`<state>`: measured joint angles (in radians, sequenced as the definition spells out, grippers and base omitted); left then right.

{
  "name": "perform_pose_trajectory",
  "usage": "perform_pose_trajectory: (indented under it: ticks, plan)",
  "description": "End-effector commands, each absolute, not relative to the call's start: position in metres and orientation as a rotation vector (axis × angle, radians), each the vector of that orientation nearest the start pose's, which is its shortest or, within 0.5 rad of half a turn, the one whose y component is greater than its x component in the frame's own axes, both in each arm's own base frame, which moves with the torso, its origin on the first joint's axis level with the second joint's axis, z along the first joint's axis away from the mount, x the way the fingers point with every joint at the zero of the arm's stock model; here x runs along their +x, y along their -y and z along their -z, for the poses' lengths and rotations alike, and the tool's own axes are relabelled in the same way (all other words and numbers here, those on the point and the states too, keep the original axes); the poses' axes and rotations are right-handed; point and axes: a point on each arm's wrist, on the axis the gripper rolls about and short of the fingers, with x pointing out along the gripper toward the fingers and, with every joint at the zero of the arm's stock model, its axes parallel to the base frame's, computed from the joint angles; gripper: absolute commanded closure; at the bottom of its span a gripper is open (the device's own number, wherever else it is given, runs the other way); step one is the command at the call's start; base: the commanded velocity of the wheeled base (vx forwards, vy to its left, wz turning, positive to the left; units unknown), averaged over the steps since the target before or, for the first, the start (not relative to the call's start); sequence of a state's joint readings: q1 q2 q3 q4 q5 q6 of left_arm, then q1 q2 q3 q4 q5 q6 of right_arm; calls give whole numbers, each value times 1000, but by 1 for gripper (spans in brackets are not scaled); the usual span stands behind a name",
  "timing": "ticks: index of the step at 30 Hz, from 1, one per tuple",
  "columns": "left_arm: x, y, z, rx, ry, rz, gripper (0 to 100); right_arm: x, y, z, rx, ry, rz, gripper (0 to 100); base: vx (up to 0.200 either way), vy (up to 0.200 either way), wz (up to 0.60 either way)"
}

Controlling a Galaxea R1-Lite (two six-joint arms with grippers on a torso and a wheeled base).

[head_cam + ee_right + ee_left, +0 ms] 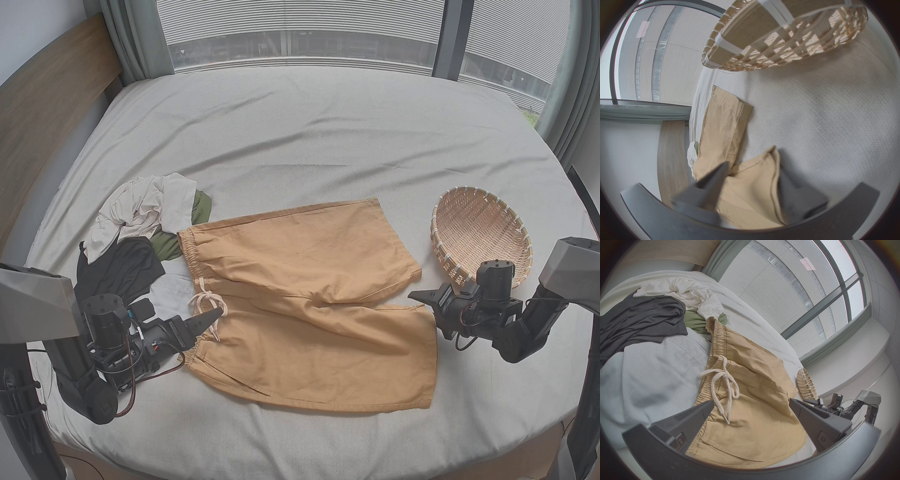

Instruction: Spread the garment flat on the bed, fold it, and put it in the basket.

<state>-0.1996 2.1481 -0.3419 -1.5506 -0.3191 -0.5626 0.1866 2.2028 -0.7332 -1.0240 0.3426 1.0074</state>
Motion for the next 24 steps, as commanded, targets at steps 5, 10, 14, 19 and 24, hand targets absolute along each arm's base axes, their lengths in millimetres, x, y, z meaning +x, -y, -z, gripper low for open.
perform_pose_trajectory:
  ticks: [5, 10, 14, 19, 24]
  plan:
    - [287, 65, -38, -563, -397, 429, 0, 355, -72, -34, 1002, -659, -248, 100, 0, 0, 0]
    - [285, 65, -36, -563, -407, 425, 0, 361, -66, -50, 978, -574, -277, 100, 0, 0, 0]
    - [285, 65, -35, -563, -415, 422, 0, 365, -61, -56, 951, -490, -304, 100, 0, 0, 0]
    - [283, 64, -31, -563, -433, 413, 0, 367, -57, -57, 948, -460, -308, 100, 0, 0, 0]
    - [284, 62, -20, -544, -455, 363, 0, 369, -57, -46, 896, -466, -302, 100, 0, 0, 0]
